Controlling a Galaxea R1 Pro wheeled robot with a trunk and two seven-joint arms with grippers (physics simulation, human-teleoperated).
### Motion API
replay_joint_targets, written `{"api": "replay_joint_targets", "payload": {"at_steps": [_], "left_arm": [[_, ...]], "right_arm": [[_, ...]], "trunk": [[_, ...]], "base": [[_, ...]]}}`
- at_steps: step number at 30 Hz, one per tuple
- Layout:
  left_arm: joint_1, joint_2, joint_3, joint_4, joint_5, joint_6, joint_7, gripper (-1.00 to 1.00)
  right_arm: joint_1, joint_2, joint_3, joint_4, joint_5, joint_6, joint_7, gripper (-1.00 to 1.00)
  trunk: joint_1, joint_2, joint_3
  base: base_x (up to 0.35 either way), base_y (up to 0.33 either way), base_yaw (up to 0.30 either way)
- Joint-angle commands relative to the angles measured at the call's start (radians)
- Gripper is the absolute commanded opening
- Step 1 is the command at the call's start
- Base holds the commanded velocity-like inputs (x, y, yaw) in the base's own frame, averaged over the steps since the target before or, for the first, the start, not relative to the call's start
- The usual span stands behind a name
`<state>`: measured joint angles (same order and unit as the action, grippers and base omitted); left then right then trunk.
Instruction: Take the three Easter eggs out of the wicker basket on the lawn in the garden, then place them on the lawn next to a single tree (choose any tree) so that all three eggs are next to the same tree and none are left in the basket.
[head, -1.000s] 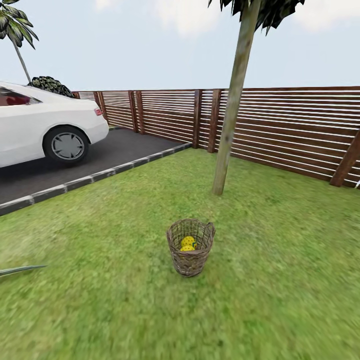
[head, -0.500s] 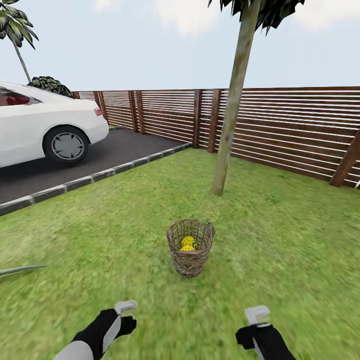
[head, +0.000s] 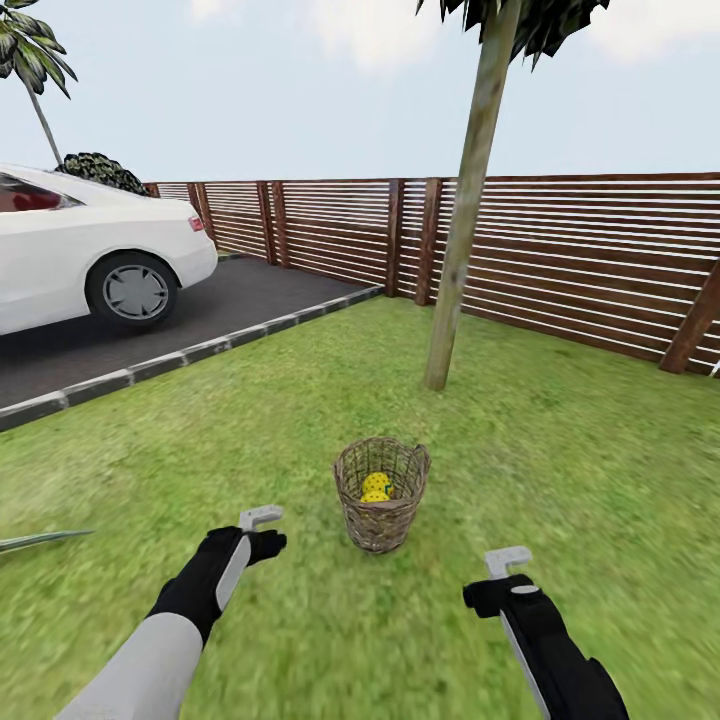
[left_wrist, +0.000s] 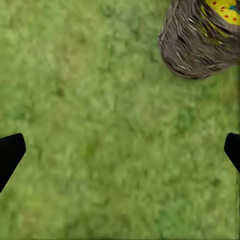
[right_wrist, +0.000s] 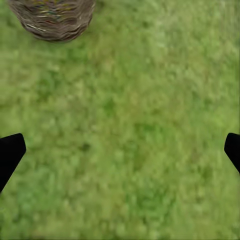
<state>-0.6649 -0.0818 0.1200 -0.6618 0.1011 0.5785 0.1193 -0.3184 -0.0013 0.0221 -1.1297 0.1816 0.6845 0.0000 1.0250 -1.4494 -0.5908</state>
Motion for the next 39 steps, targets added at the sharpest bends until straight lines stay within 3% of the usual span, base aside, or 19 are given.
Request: {"api": "replay_joint_targets", "payload": {"at_steps": [1,6,15,24,39], "left_arm": [[0.000,-0.001,0.002,-0.004,0.025,0.004,0.007,1.00],[0.002,-0.002,-0.002,-0.005,0.040,0.004,0.003,1.00],[0.002,-0.002,-0.002,-0.004,0.042,0.003,0.001,1.00],[0.002,-0.003,-0.002,0.009,0.041,-0.007,0.000,1.00],[0.002,-0.003,-0.002,0.021,0.041,-0.009,0.000,1.00]], "right_arm": [[-0.001,0.002,0.001,-0.001,0.005,0.006,0.000,1.00],[-0.001,0.001,0.000,-0.001,0.003,0.006,0.000,1.00],[-0.001,0.004,0.001,0.000,0.003,0.006,0.000,1.00],[-0.001,0.004,0.000,0.018,0.005,0.005,-0.002,1.00],[-0.001,0.004,0.008,0.036,0.006,0.003,-0.002,1.00]], "trunk": [[0.000,-0.001,-0.001],[0.000,-0.001,-0.001],[0.000,-0.001,-0.001],[0.000,-0.001,-0.001],[0.000,-0.001,-0.001]], "base": [[0.000,0.000,-0.028],[0.000,-0.045,-0.148],[0.047,-0.299,-0.115],[0.183,-0.267,0.256],[0.334,-0.017,0.238]]}}
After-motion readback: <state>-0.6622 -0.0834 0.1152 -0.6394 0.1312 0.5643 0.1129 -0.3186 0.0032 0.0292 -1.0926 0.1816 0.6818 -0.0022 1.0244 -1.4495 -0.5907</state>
